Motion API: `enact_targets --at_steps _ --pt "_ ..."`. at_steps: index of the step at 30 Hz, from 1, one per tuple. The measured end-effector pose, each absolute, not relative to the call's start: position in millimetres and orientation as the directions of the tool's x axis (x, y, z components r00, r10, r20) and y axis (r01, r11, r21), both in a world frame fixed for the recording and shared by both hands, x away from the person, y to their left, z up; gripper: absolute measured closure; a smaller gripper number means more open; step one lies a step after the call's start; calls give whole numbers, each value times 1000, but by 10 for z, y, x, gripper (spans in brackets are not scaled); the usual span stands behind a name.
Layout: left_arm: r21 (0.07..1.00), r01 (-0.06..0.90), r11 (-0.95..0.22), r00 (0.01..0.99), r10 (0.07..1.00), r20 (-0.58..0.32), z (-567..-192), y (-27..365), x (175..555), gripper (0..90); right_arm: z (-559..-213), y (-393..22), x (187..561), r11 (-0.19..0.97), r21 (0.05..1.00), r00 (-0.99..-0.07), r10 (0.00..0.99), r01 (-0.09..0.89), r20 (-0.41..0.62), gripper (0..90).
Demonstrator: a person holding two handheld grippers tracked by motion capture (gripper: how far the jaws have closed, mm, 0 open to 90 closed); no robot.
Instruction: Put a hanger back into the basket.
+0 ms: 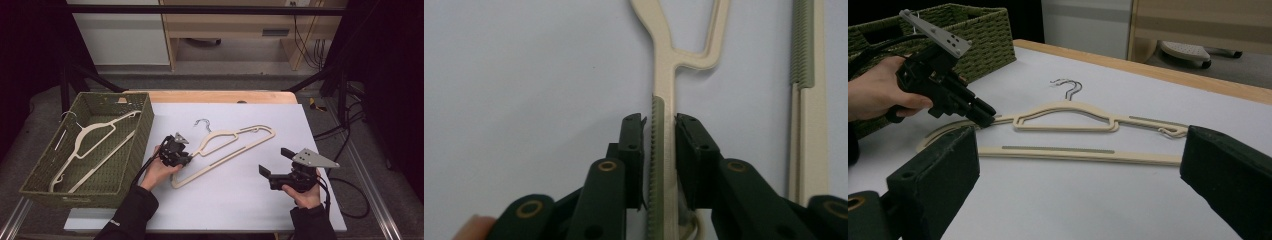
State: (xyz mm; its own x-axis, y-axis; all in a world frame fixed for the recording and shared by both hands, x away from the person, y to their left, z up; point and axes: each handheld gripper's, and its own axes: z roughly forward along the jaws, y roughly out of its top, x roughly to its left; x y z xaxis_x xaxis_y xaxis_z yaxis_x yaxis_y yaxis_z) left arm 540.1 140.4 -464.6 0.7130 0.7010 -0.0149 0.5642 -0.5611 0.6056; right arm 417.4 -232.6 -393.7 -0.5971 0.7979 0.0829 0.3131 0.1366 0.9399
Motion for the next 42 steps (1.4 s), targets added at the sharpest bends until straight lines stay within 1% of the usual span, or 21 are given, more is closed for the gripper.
enact_targets --at_steps 2,4,19,23,26,27,29,30,35,38,42 --pt "602 564 -565 719 695 -21 -4641 1406 5403 783 -3938 -2323 4175 138 939 -597 798 314 82 31" --pt "602 555 -574 725 689 -11 -4638 1398 5398 787 -3940 -2321 4176 138 939 -597 798 315 83 31" --pt "599 555 -577 729 684 -17 -4503 1416 5317 790 -3940 -2321 4176 141 939 -599 796 315 81 32" --pt "619 551 -560 725 688 -22 -4461 1395 5250 791 -3940 -2322 4176 143 939 -601 795 313 79 32" --pt "622 542 -566 729 684 -13 -4442 1378 5212 792 -3941 -2319 4176 143 938 -601 795 316 81 34" --pt "627 525 -575 734 679 8 -4420 1358 5163 792 -3945 -2308 4180 141 938 -602 794 317 84 36" --pt "637 516 -572 730 683 22 -4413 1344 5136 792 -3947 -2302 4183 141 938 -603 793 318 85 37" --pt "642 505 -577 729 684 41 -4374 1336 5082 792 -3951 -2282 4197 143 936 -609 788 320 88 42" --pt "659 478 -581 730 680 70 -4298 1332 4971 793 -3963 -2170 4275 158 932 -624 776 325 86 53" --pt "672 459 -581 727 680 91 -4238 1332 4888 793 -3992 -1992 4400 189 924 -643 763 332 75 57" --pt "690 452 -565 722 686 88 -4213 1344 4832 793 -4027 -1836 4517 205 916 -653 753 345 78 65"
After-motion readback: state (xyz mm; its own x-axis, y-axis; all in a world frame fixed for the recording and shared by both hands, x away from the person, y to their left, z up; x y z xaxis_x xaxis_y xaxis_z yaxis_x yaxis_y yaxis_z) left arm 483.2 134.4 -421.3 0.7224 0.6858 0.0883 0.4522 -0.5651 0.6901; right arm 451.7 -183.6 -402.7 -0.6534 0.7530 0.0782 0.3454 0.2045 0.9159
